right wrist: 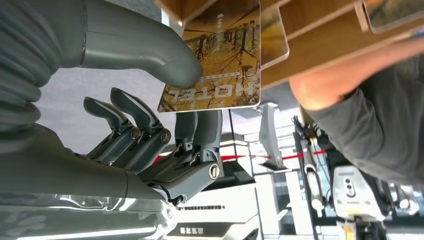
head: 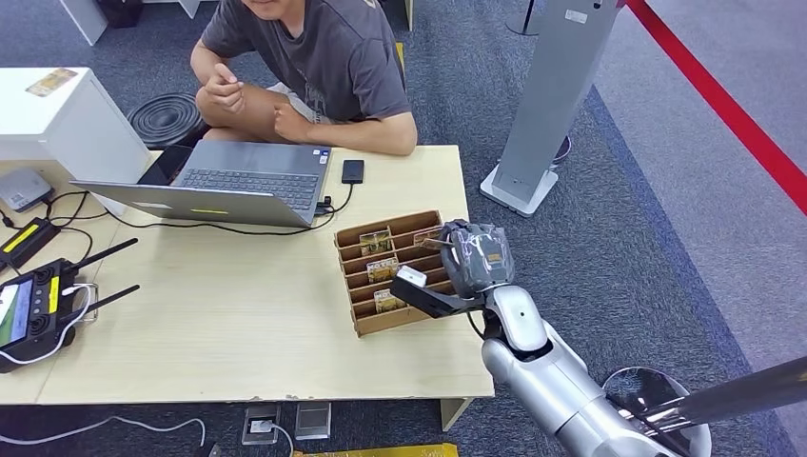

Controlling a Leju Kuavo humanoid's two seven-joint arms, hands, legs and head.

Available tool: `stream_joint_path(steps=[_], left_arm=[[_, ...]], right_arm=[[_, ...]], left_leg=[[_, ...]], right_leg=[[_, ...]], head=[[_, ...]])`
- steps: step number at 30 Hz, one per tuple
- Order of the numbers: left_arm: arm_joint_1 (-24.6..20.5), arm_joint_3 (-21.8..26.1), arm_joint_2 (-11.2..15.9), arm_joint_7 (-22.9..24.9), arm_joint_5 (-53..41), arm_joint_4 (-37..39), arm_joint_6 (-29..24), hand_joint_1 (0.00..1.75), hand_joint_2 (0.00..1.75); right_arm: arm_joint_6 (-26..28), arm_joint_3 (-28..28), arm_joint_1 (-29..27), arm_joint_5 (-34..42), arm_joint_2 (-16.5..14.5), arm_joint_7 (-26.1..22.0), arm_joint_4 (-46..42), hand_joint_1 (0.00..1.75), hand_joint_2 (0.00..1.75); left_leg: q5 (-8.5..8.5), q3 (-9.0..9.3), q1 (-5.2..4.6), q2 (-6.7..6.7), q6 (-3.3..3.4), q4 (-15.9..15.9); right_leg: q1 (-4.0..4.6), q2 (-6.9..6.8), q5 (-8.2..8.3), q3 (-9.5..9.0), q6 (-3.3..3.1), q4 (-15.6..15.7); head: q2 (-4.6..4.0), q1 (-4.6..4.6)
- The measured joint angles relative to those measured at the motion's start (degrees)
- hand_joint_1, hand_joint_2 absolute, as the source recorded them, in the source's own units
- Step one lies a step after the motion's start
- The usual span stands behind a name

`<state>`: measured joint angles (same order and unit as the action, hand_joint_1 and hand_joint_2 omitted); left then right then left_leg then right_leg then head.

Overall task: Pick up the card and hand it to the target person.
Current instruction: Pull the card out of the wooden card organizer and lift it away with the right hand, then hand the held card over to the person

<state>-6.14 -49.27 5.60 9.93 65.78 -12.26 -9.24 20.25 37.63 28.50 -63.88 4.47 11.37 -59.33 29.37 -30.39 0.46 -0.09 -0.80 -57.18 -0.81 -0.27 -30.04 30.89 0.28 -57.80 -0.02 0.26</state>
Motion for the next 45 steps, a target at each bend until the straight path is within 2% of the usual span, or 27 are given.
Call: stream_joint_path(steps=[10,18,25,33,39,40,41,43,44,45], left_arm=[[0.15,0.00,0.04,-0.39,0.02,0.02,0.03,0.00,0.00],[0.13,0.00,0.08,-0.45,-0.62,0.02,0.15,0.00,0.00],[0.04,0.00,0.07,-0.44,-0.86,0.02,0.16,0.00,0.00],[-0.10,0.00,0.07,-0.37,-0.80,0.02,-0.01,0.00,0.00],[-0.12,0.00,0.07,-0.26,-0.50,0.02,-0.38,0.00,0.00],[-0.12,0.00,0.07,-0.23,-0.45,0.02,-0.40,0.00,0.00],[-0.12,0.00,0.07,-0.21,-0.39,0.02,-0.43,0.00,0.00],[-0.13,0.00,0.05,-0.19,-0.20,0.02,-0.48,0.00,0.00],[-0.12,0.00,0.05,-0.18,-0.08,0.02,-0.52,0.00,0.00],[-0.12,0.00,0.04,-0.17,0.05,0.02,-0.57,0.00,0.00]], right_arm=[[-0.92,-2.97,-3.59,-2.73,3.57,1.84,-14.84,1.75,1.75],[-0.22,-4.33,-1.89,-5.60,4.71,0.56,-20.75,1.75,1.75],[1.53,-3.95,3.48,-6.97,4.08,-2.39,-19.34,1.75,1.75],[3.43,-2.86,8.94,-6.92,1.61,-4.21,-12.19,1.75,1.75],[3.74,-1.66,10.96,-7.35,-0.18,-4.43,-6.01,1.71,1.75],[3.50,-1.47,11.14,-7.47,-0.43,-4.33,-5.08,1.62,1.75],[3.13,-1.28,11.34,-7.55,-0.72,-4.20,-4.08,1.39,1.75],[2.20,-1.00,11.67,-7.43,-1.20,-3.97,-2.23,0.55,1.75],[1.54,-0.87,11.83,-7.02,-1.43,-3.91,-1.32,0.21,1.75],[0.85,-0.74,11.96,-6.33,-1.66,-3.92,-0.43,0.00,1.75]], left_leg=[[0.00,0.00,0.00,0.00,0.00,0.00],[0.00,0.00,0.00,0.00,0.00,0.00],[-0.01,-0.03,0.00,0.00,0.00,0.00],[-0.01,-0.06,0.00,-0.01,0.00,0.00],[-0.01,-0.07,0.00,-0.01,0.00,0.00],[-0.01,-0.07,0.00,-0.01,0.00,0.00],[-0.01,-0.07,0.00,-0.01,0.00,0.00],[-0.01,-0.06,0.00,-0.01,0.00,0.00],[-0.01,-0.06,0.00,-0.01,0.00,0.00],[-0.01,-0.06,0.00,-0.01,0.00,0.00]], right_leg=[[0.00,0.02,0.00,0.00,0.00,0.00],[0.00,0.02,0.00,-0.02,0.00,0.00],[0.00,0.01,0.00,-0.02,0.00,-0.02],[0.00,-0.02,0.00,-0.01,0.00,-0.03],[0.00,-0.02,0.00,-0.01,0.00,-0.03],[0.00,-0.02,0.00,-0.01,0.00,-0.03],[0.00,-0.02,0.00,0.00,0.00,-0.03],[0.00,-0.02,0.00,0.00,0.00,-0.03],[0.00,-0.02,0.00,0.00,0.00,-0.03],[0.00,-0.02,0.00,0.00,0.00,-0.03]], head=[[0.00,-0.01],[0.00,0.01],[0.00,-0.01],[0.00,-0.01],[0.00,0.02],[0.00,0.01],[0.00,0.00],[0.00,-0.02],[0.00,-0.01],[0.00,-0.01]])
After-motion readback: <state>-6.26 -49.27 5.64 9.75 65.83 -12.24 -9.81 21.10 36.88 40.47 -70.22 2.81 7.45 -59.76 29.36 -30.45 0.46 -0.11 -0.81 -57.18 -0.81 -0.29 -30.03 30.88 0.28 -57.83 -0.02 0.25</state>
